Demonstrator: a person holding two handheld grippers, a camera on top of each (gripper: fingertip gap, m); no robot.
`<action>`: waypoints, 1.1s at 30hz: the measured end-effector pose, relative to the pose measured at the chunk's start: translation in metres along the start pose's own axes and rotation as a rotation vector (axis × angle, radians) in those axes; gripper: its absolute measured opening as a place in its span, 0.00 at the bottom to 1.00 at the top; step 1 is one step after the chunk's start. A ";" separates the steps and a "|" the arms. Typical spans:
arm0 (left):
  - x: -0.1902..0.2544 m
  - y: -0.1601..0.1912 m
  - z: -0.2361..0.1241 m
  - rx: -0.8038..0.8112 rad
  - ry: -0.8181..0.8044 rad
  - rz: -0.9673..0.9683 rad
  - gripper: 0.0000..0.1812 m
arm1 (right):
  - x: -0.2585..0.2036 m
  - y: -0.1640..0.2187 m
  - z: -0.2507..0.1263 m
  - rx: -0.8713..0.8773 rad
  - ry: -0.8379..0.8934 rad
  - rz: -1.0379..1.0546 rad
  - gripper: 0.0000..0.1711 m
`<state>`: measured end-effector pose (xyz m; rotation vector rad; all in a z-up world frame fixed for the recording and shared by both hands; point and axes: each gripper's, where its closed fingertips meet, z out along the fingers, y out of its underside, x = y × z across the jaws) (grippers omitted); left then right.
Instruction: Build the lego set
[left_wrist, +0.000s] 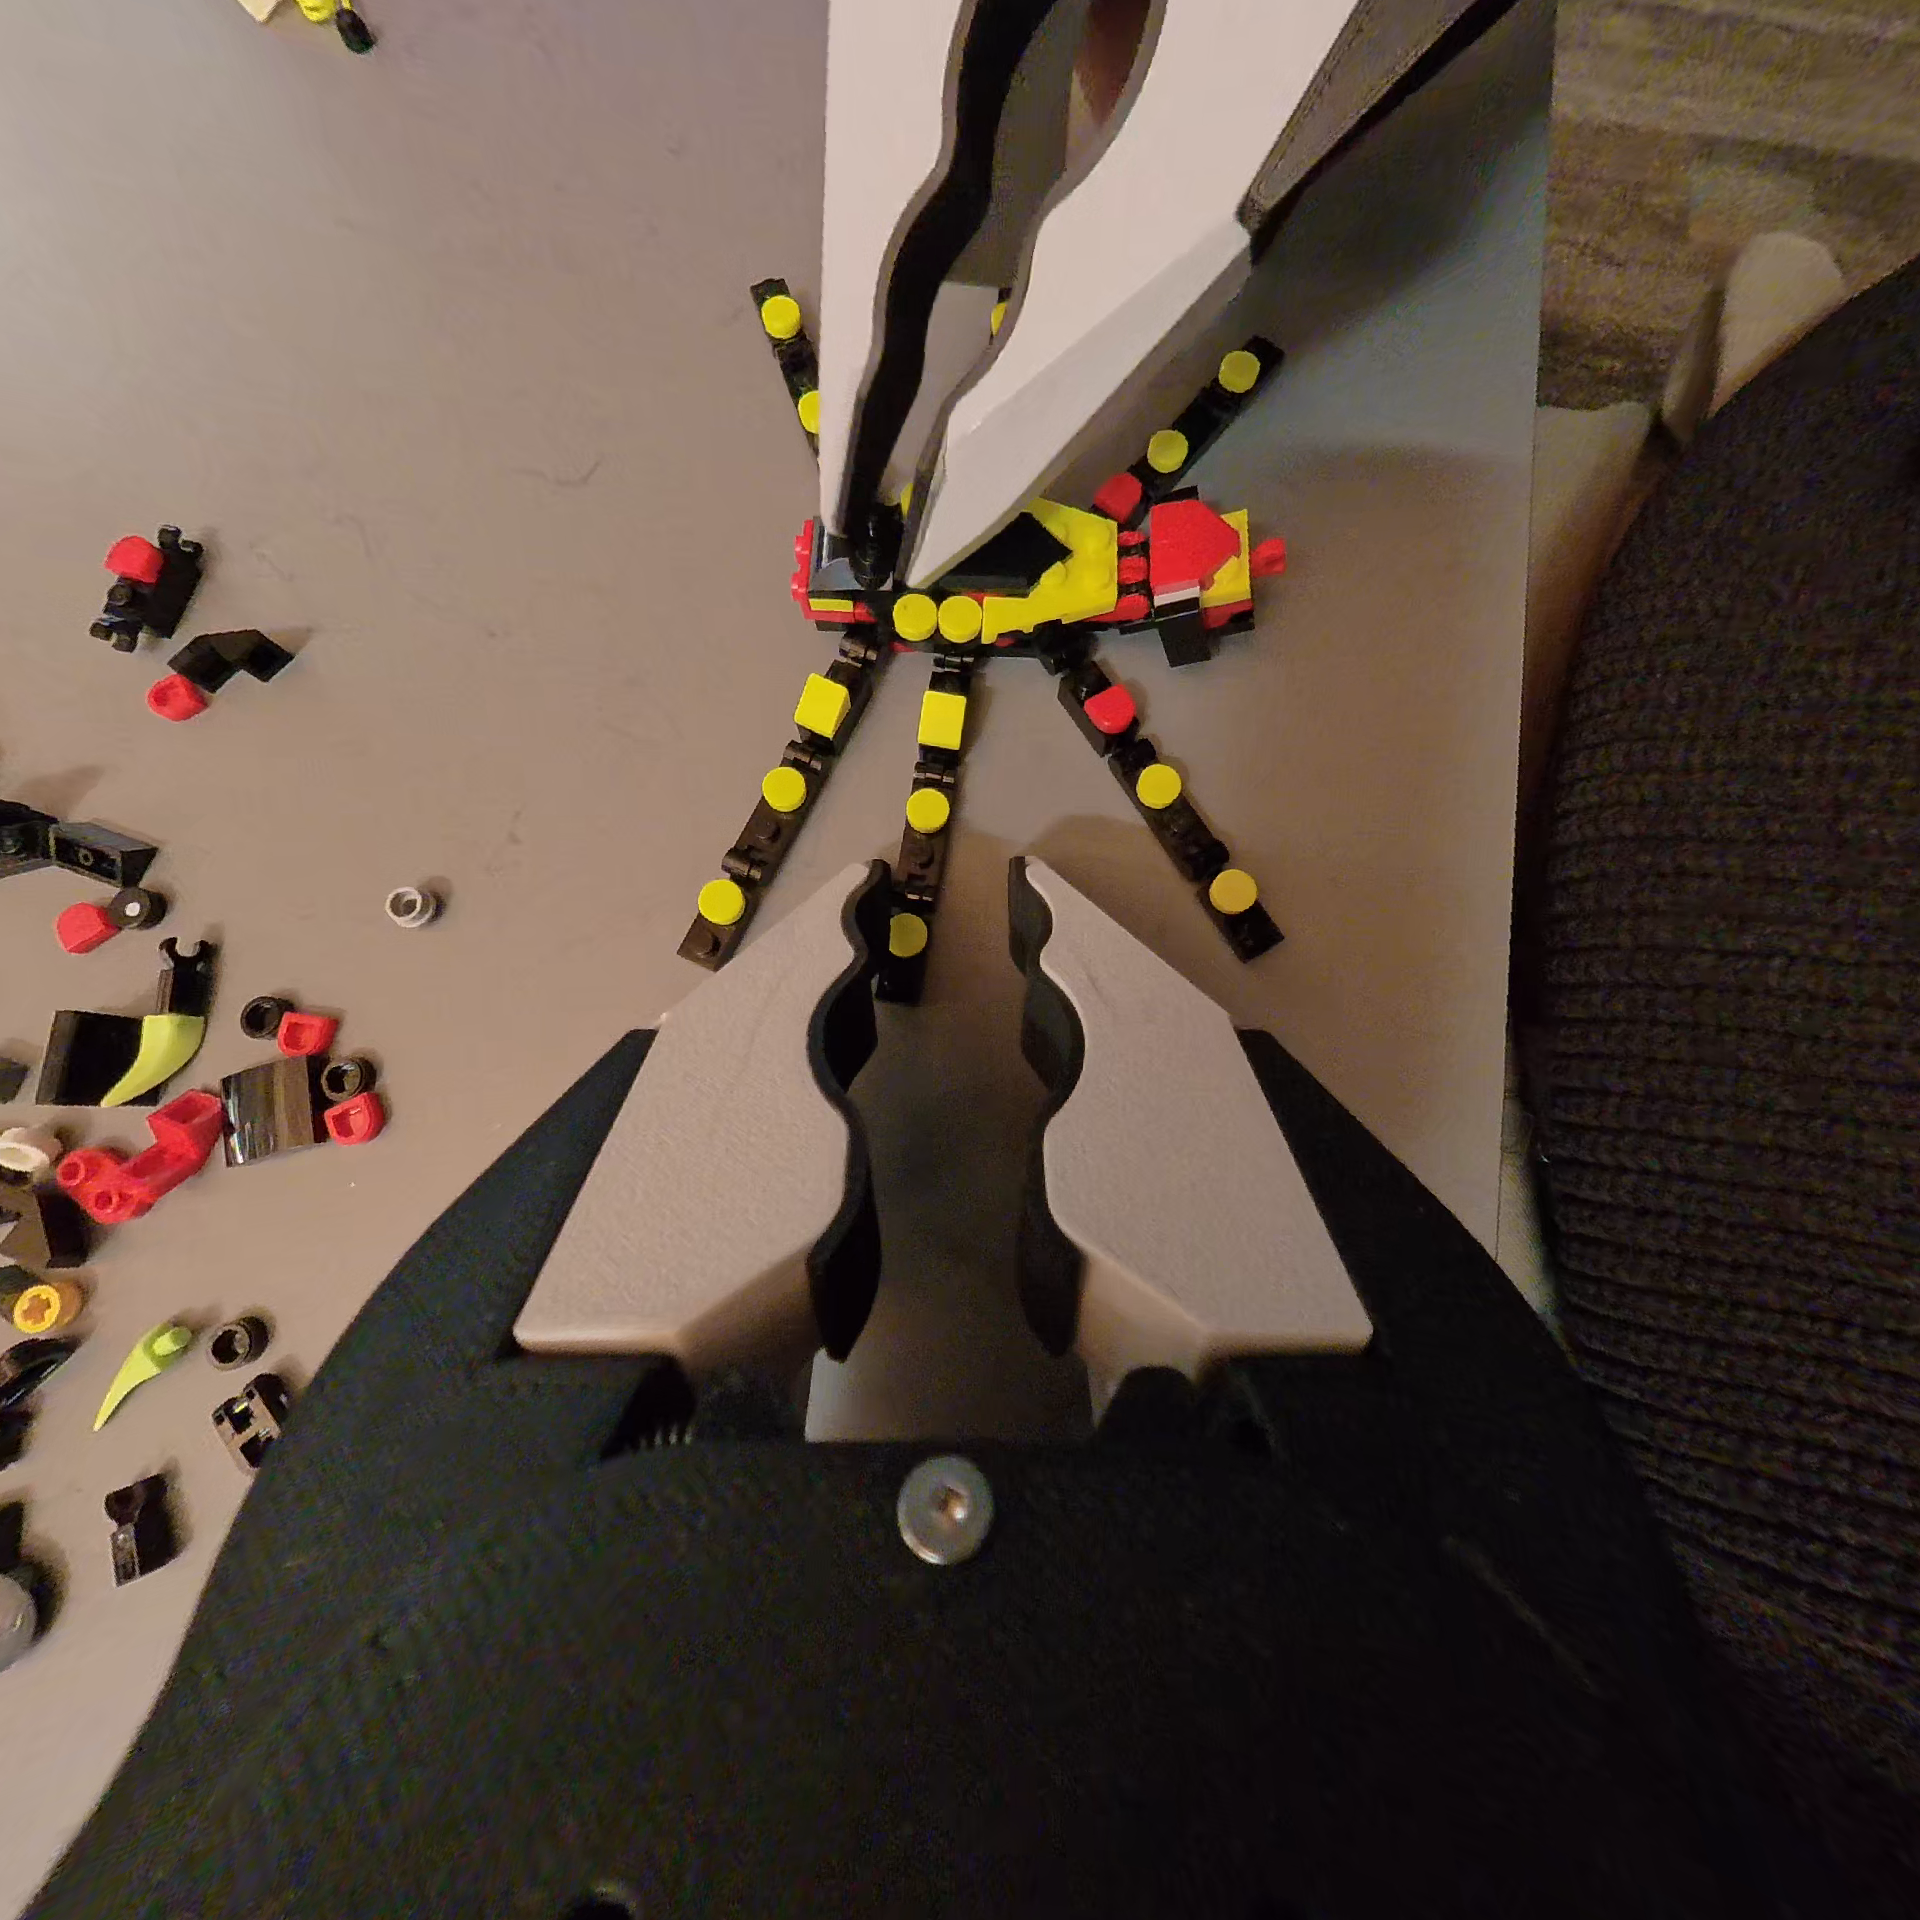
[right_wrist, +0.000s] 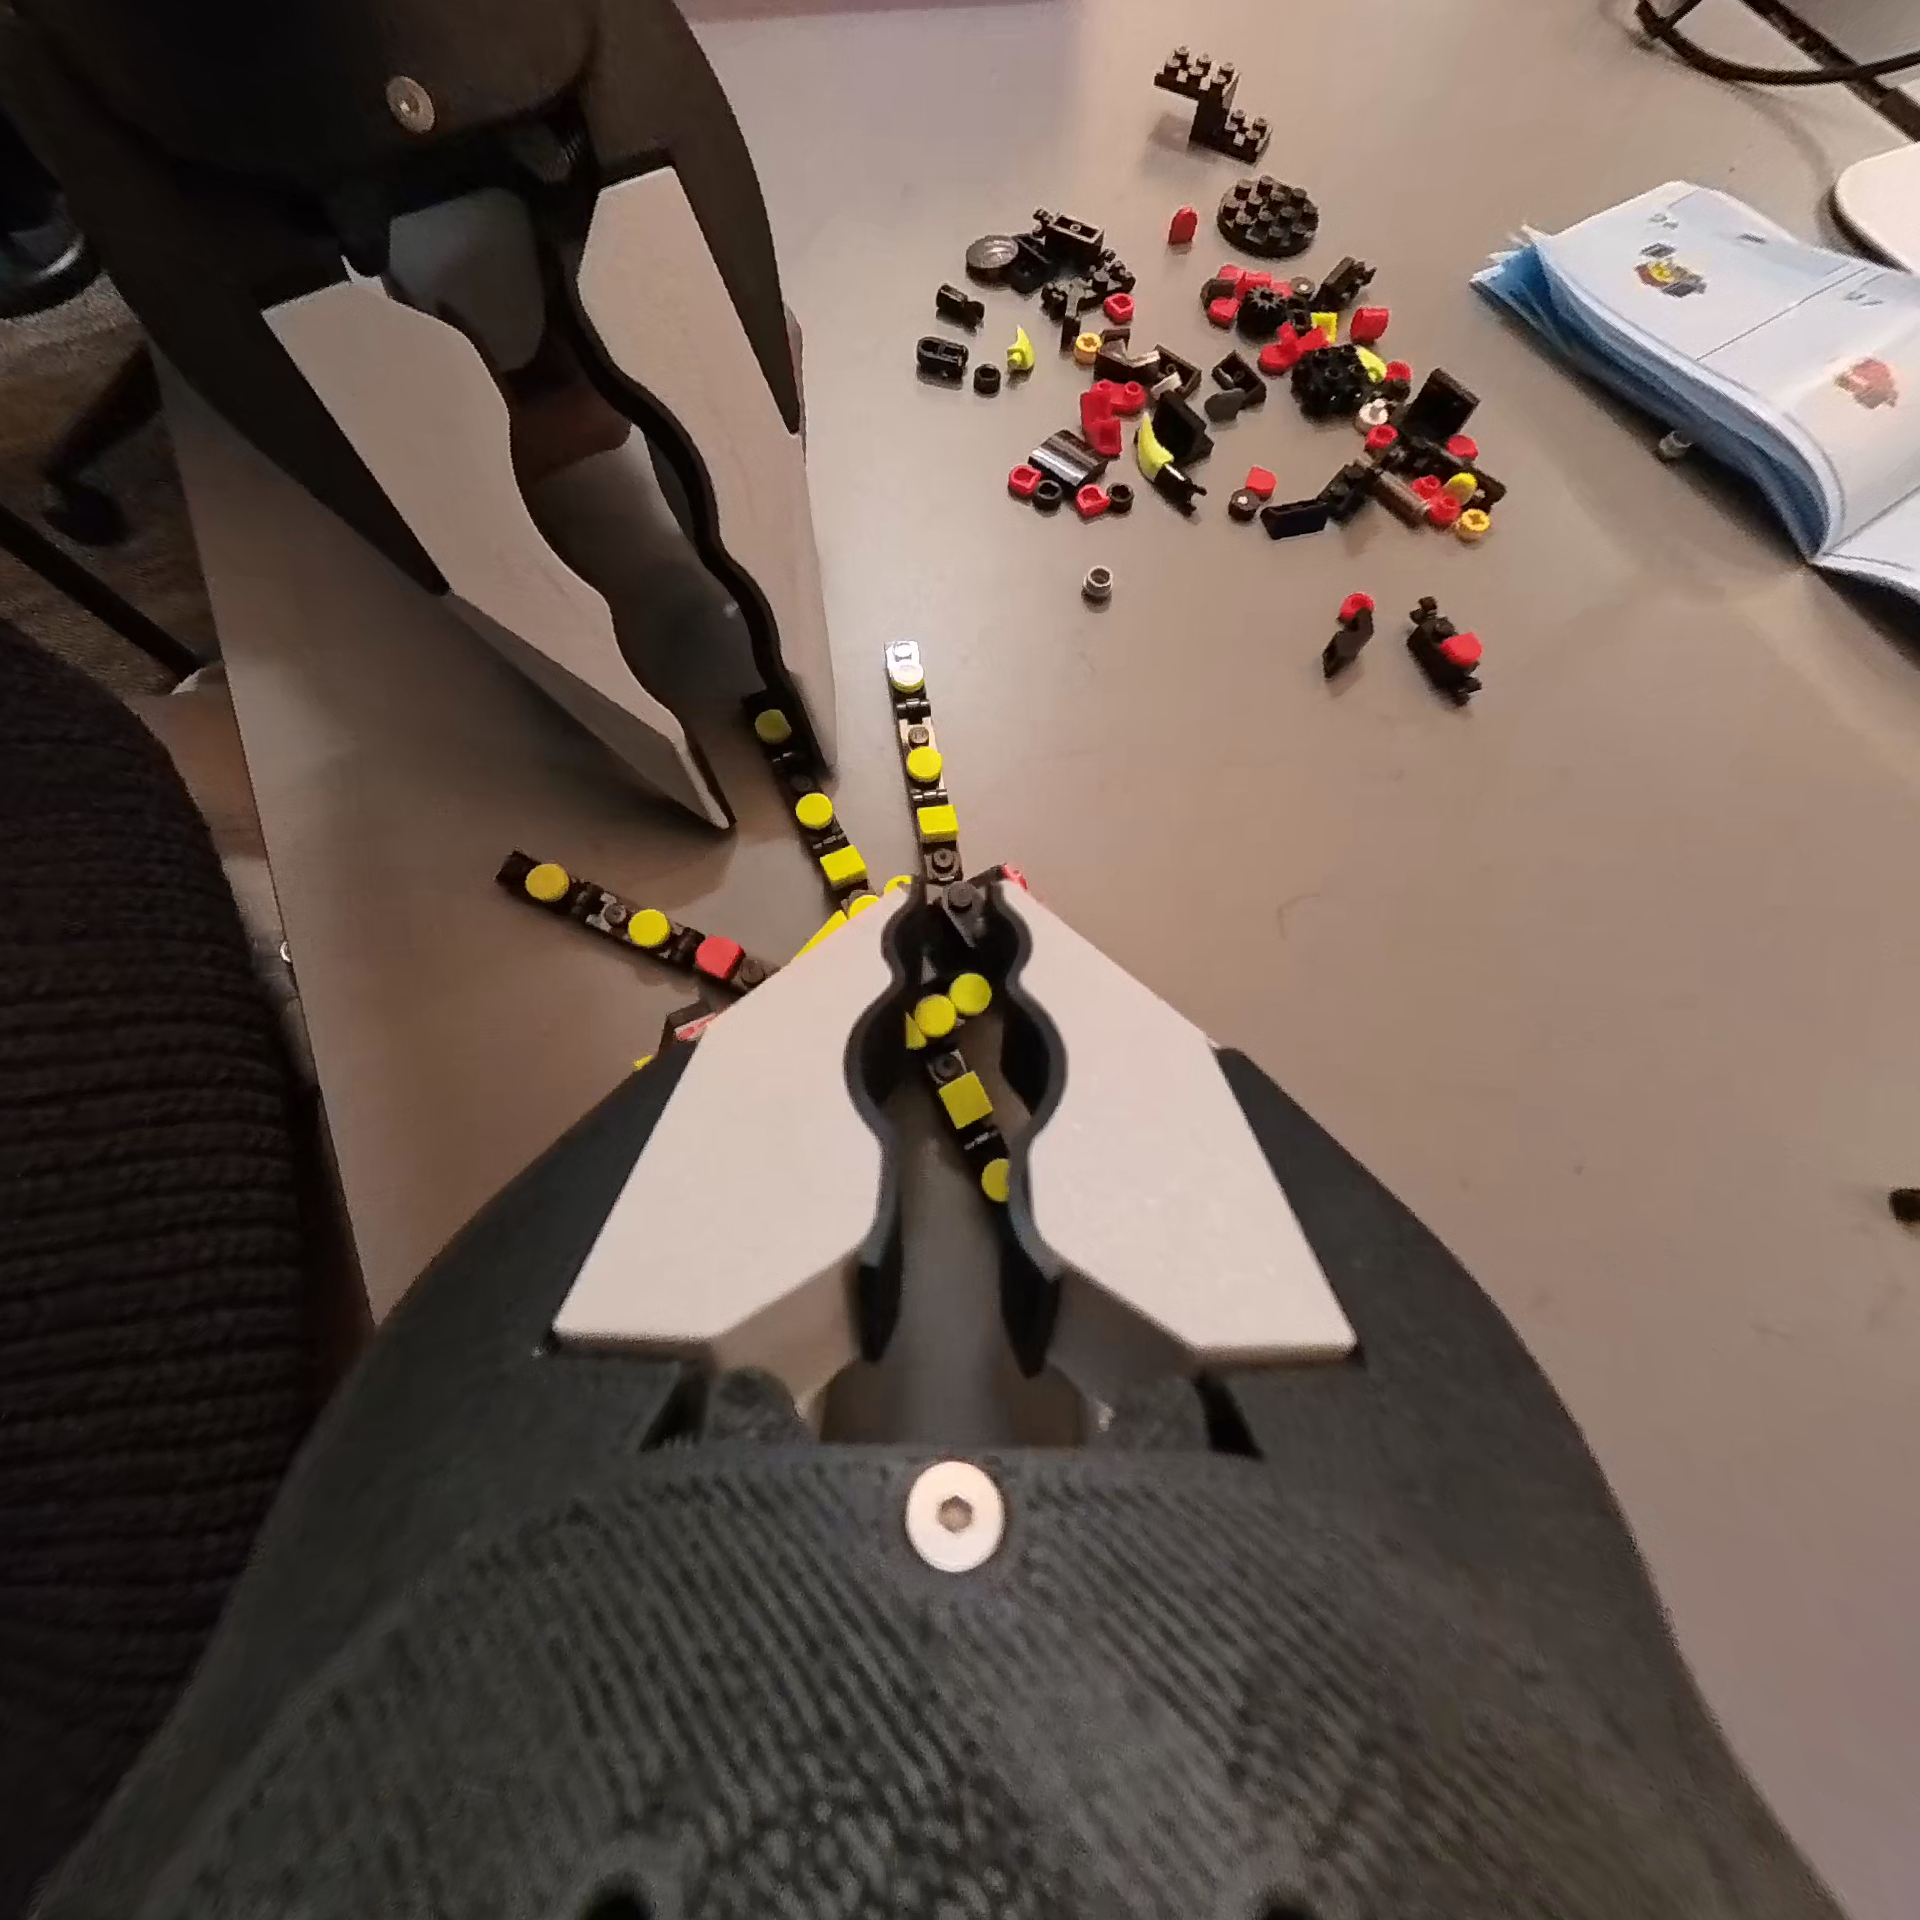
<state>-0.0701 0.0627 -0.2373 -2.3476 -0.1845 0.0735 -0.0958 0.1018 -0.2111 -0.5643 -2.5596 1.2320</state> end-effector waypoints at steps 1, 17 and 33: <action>0.000 0.000 0.000 0.000 0.000 0.000 0.12 | 0.000 0.000 0.000 -0.001 0.001 -0.006 0.06; 0.001 0.000 0.000 -0.002 -0.002 0.006 0.12 | 0.000 -0.001 0.002 0.020 0.021 -0.058 0.02; 0.002 0.001 -0.001 -0.006 -0.002 0.019 0.11 | 0.002 -0.001 0.002 0.039 0.049 -0.024 0.02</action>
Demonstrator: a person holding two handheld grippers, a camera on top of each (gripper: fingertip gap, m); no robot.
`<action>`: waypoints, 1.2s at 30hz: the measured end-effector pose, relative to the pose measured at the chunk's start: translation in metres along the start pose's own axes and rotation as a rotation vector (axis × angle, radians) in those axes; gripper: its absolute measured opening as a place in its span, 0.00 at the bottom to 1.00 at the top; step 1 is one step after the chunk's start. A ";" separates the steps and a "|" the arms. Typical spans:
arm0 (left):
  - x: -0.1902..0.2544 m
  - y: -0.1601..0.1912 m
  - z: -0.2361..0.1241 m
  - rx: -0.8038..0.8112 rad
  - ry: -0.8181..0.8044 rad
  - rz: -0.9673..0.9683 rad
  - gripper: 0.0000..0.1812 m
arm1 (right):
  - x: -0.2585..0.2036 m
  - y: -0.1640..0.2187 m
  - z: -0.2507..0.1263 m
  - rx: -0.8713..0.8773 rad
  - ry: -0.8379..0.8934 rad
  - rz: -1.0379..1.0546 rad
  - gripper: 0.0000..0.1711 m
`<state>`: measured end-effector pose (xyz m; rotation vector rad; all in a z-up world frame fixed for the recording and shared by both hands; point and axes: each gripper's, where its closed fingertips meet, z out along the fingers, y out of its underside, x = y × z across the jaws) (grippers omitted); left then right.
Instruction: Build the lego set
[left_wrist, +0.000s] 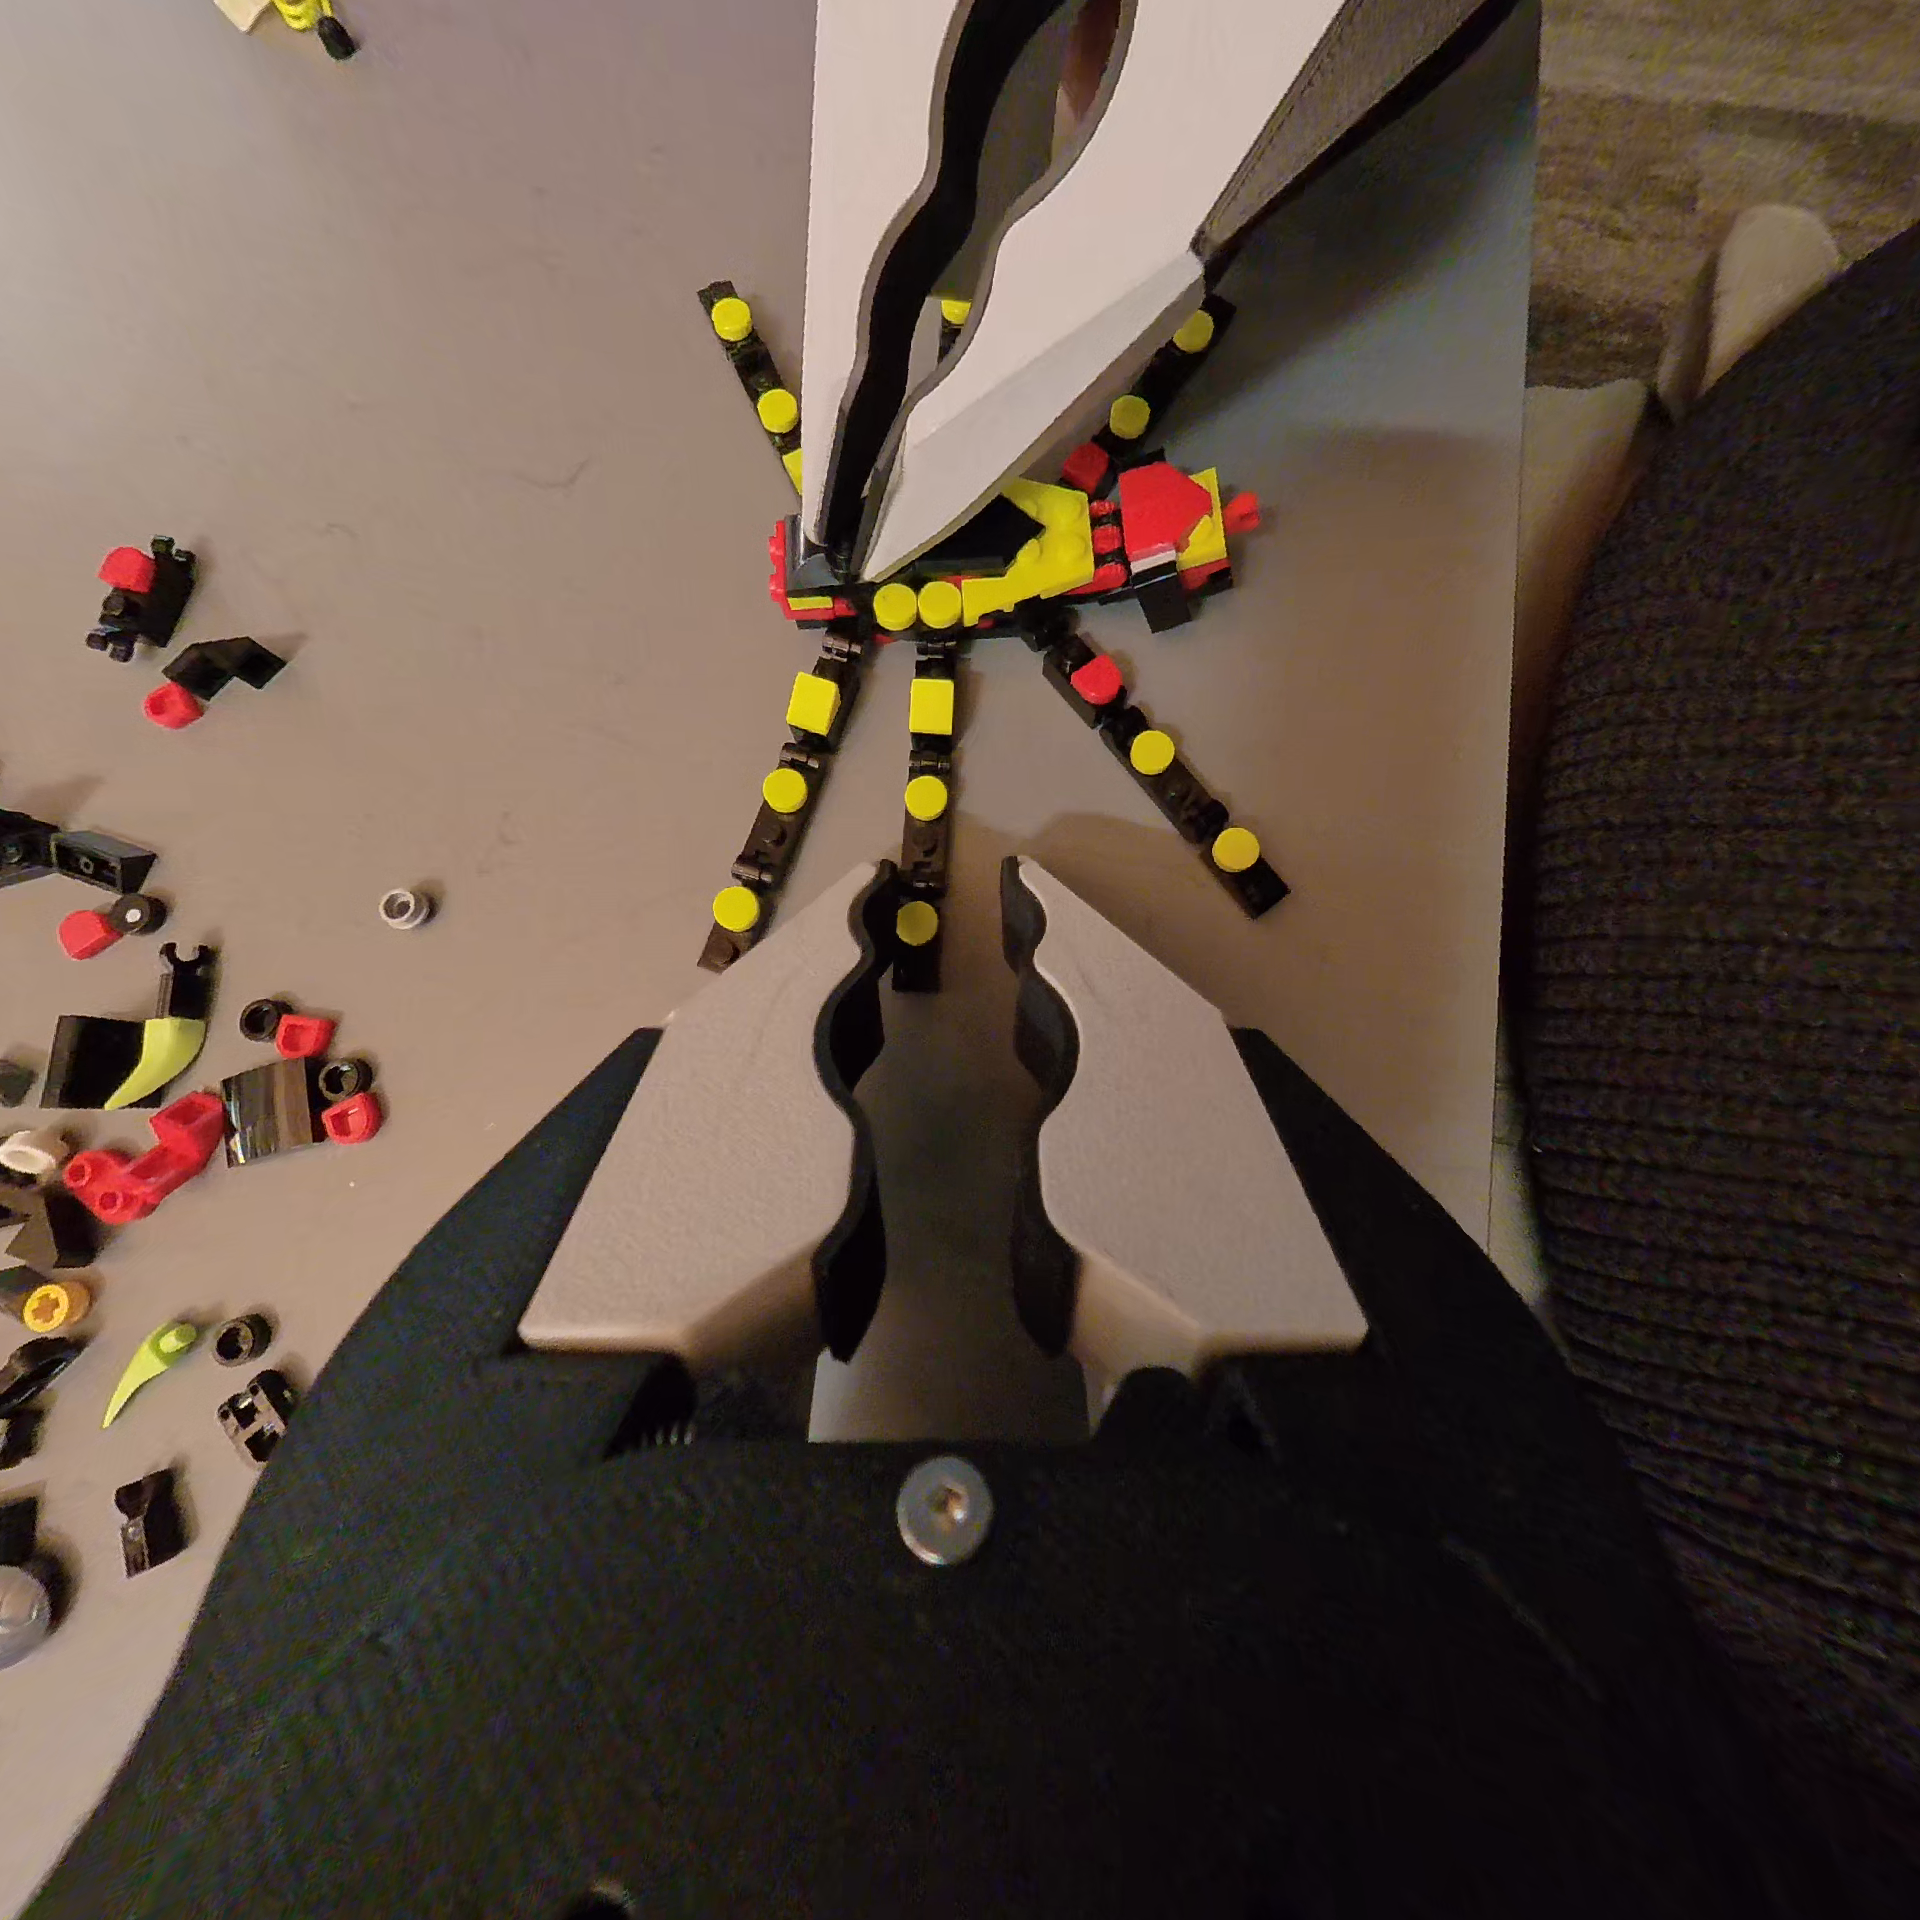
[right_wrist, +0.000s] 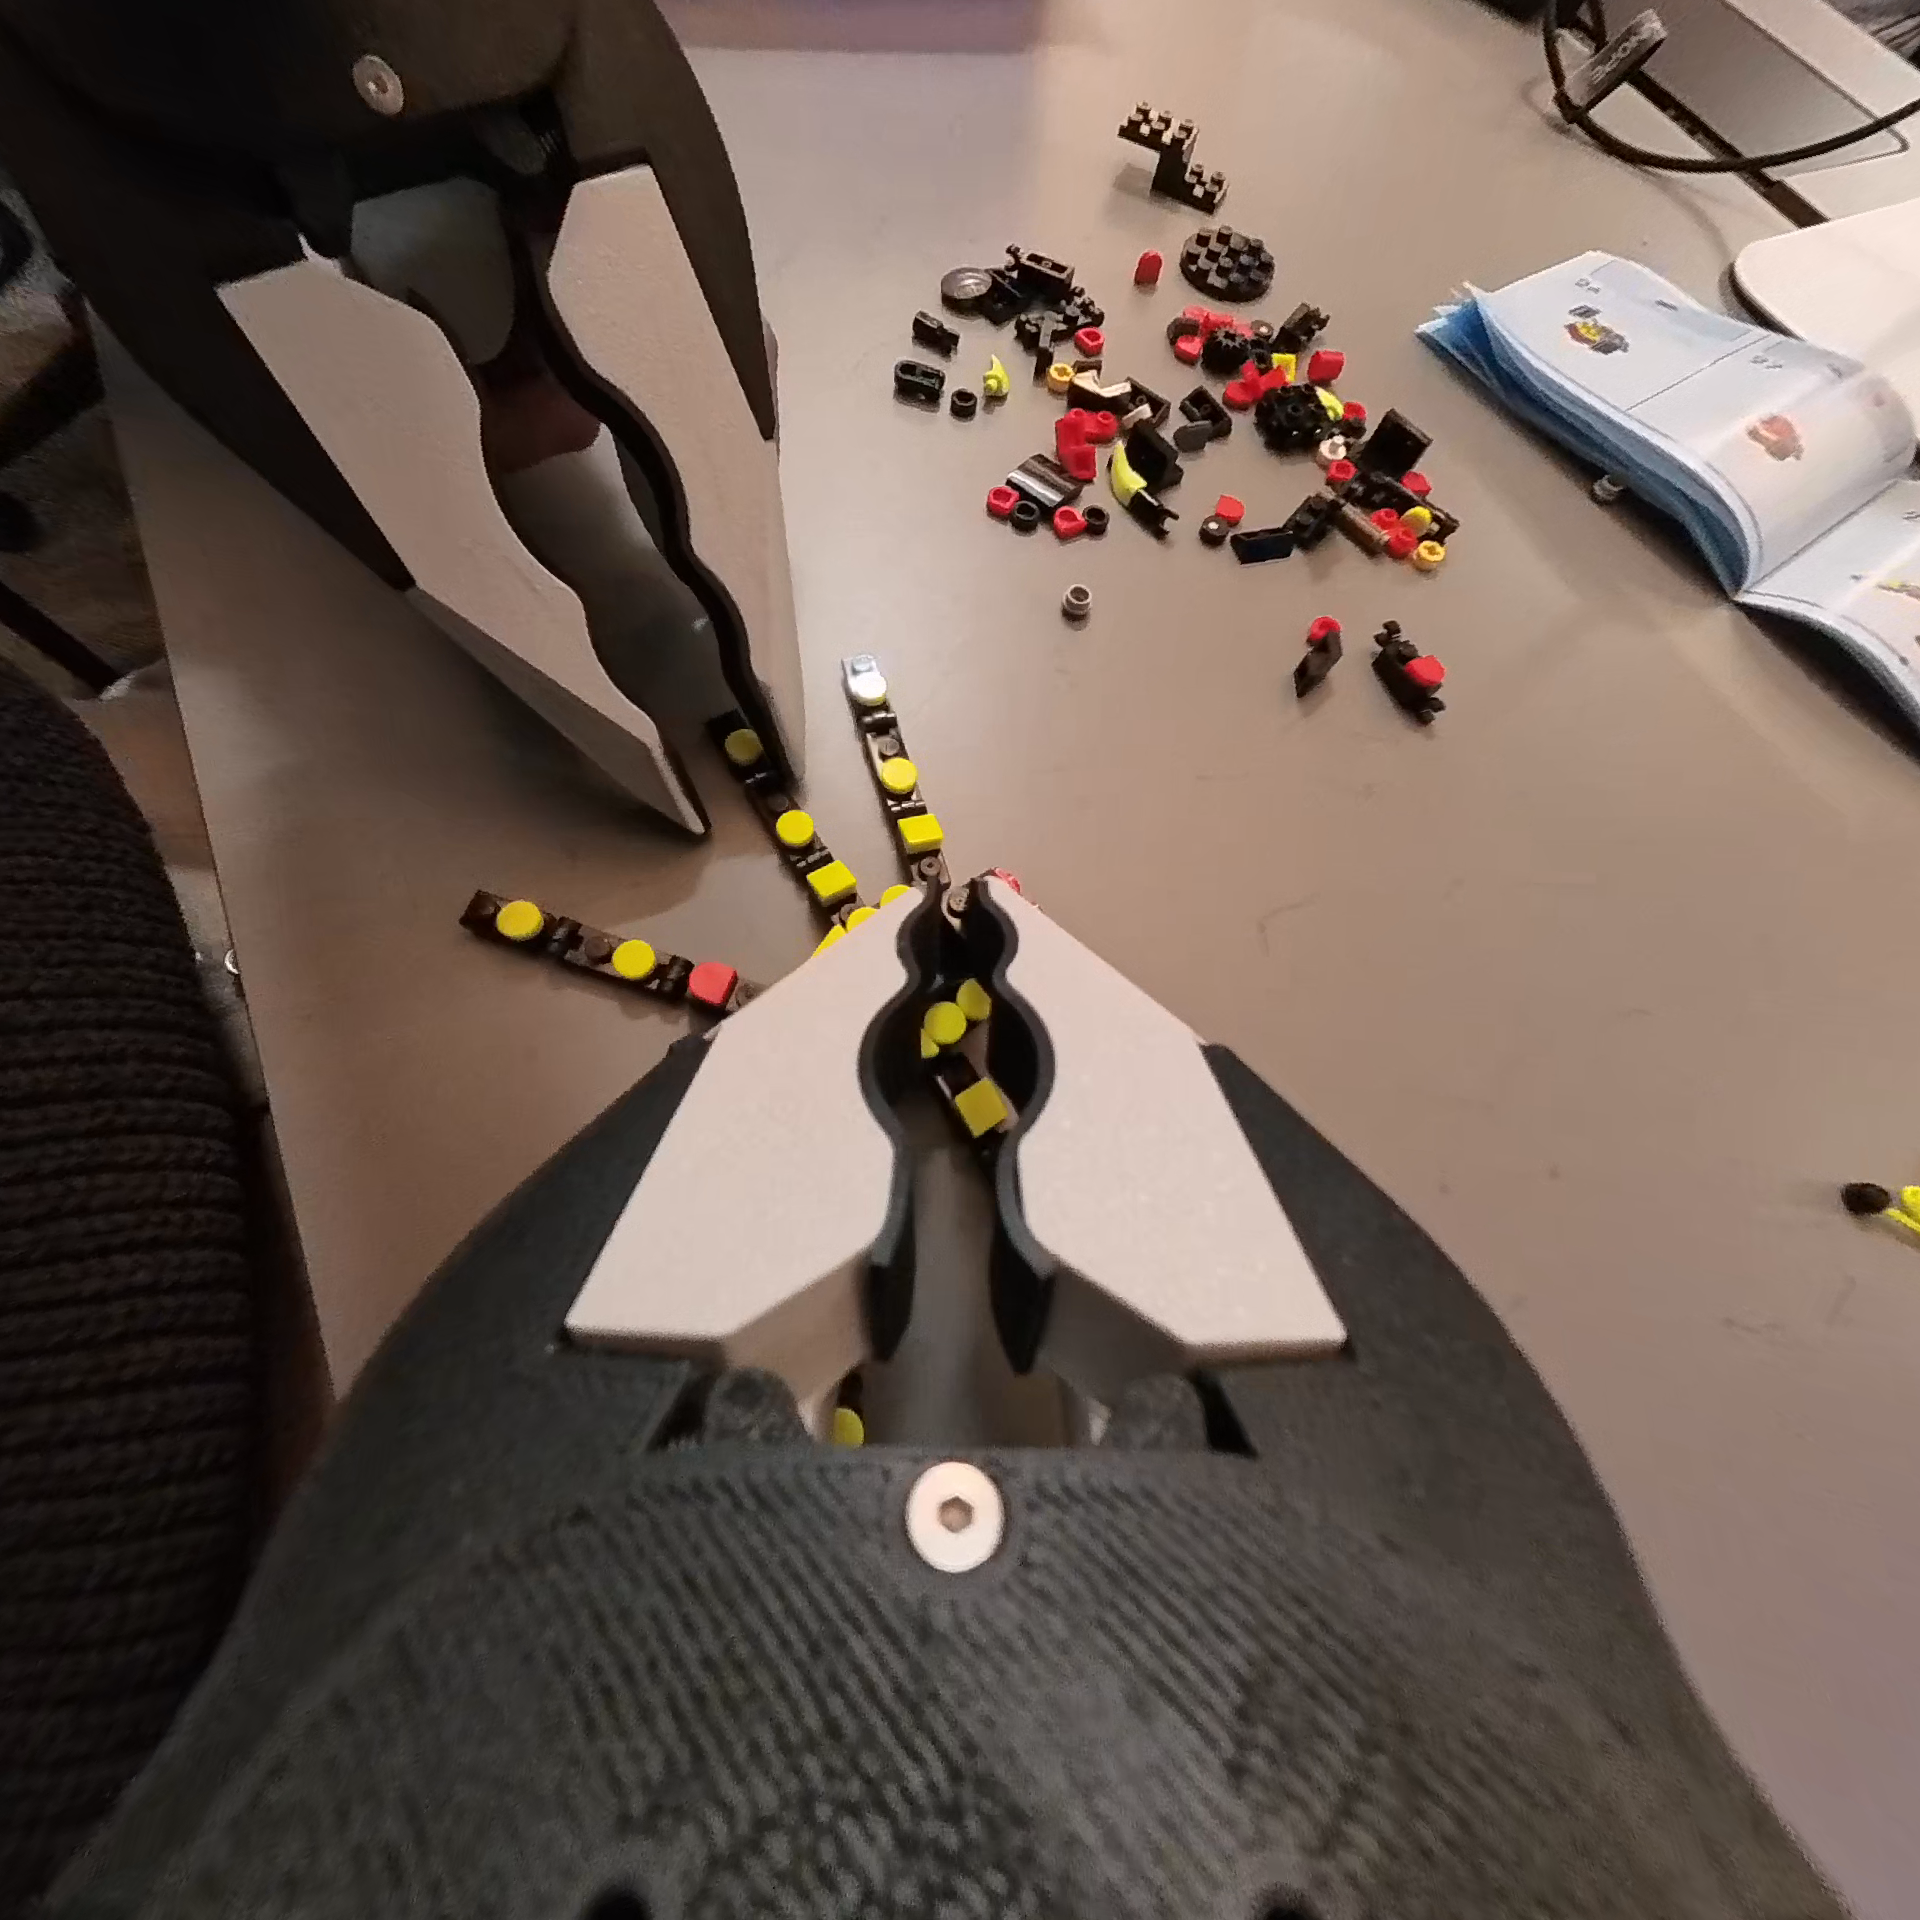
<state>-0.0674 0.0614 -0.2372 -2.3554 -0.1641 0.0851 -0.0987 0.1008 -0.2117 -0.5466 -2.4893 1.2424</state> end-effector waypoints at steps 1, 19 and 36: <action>0.000 0.000 0.000 0.001 -0.002 -0.002 0.11 | 0.000 0.000 -0.001 0.015 -0.018 0.021 0.02; -0.001 -0.001 0.001 -0.002 -0.006 -0.004 0.12 | -0.014 0.012 -0.016 -0.071 0.037 0.344 0.27; 0.003 -0.002 0.002 0.005 0.006 0.001 0.11 | -0.015 0.021 -0.004 -0.141 0.080 0.227 0.23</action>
